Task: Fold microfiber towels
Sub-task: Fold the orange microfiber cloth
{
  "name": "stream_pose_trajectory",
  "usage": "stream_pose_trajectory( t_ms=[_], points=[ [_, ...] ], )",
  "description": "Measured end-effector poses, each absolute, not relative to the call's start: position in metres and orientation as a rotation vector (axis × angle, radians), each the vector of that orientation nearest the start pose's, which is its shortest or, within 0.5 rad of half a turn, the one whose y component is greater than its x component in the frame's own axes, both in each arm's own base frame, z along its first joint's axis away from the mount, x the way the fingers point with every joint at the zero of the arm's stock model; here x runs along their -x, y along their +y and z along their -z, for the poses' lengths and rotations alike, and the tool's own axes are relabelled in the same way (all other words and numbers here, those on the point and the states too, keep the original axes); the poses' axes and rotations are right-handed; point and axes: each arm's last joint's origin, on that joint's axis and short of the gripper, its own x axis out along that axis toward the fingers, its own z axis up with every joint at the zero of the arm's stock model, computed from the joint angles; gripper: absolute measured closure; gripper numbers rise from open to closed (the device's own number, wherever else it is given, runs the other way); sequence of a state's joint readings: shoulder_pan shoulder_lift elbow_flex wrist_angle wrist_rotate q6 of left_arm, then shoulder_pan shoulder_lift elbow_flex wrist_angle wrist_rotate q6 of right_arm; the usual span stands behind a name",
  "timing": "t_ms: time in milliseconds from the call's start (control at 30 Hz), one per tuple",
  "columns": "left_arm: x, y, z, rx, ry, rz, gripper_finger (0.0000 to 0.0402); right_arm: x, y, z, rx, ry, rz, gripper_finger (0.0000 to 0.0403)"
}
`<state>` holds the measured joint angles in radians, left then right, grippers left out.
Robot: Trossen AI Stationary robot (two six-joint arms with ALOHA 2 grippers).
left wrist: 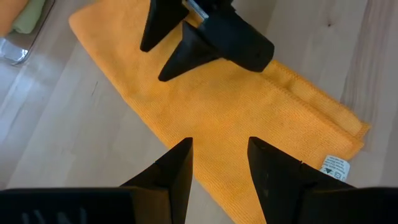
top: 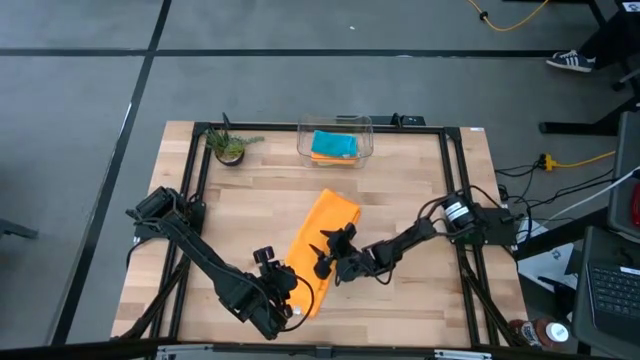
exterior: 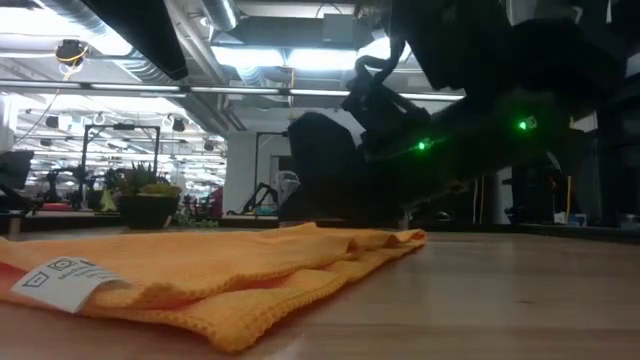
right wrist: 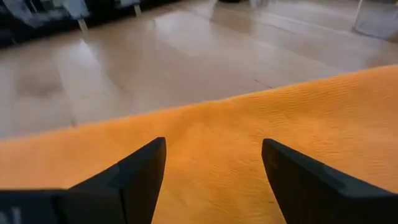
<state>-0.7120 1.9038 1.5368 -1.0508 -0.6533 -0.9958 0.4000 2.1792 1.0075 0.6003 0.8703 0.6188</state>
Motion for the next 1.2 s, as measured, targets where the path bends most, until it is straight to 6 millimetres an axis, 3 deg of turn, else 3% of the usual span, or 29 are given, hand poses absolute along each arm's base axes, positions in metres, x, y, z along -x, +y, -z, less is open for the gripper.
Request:
stream_pose_trajectory(
  t_ms=[167, 300, 467, 700, 900, 1067, 1200],
  points=[
    [-0.292, -0.228, -0.232, -0.003, 0.942, -0.471, 0.0255, -0.374, 0.133, -0.055, -0.297, 0.278, 0.583, 0.0134],
    [-0.292, -0.228, -0.232, -0.004, 0.941, -0.472, 0.0255, -0.382, 0.133, -0.046, -0.231, 0.284, 0.589, 0.0134],
    [-0.292, -0.228, -0.232, -0.004, 0.941, -0.472, 0.0255, -0.392, 0.131, -0.044, -0.044, 0.395, 0.374, 0.0134],
    [-0.292, -0.228, -0.232, -0.004, 0.940, -0.472, 0.0255, -0.410, 0.097, -0.048, 0.010, 0.428, 0.026, 0.0134],
    [-0.293, -0.229, -0.232, 0.002, 0.936, -0.469, 0.0255, -0.419, 0.056, -0.049, 0.025, 0.423, -0.087, 0.0134],
    [-0.294, -0.230, -0.232, 0.019, 0.923, -0.460, 0.0255, -0.419, 0.044, -0.064, -0.016, 0.426, -0.092, 0.0134],
    [-0.294, -0.231, -0.232, 0.024, 0.922, -0.457, 0.0255, -0.417, 0.049, -0.096, -0.016, 0.420, -0.108, 0.0134]
  ],
)
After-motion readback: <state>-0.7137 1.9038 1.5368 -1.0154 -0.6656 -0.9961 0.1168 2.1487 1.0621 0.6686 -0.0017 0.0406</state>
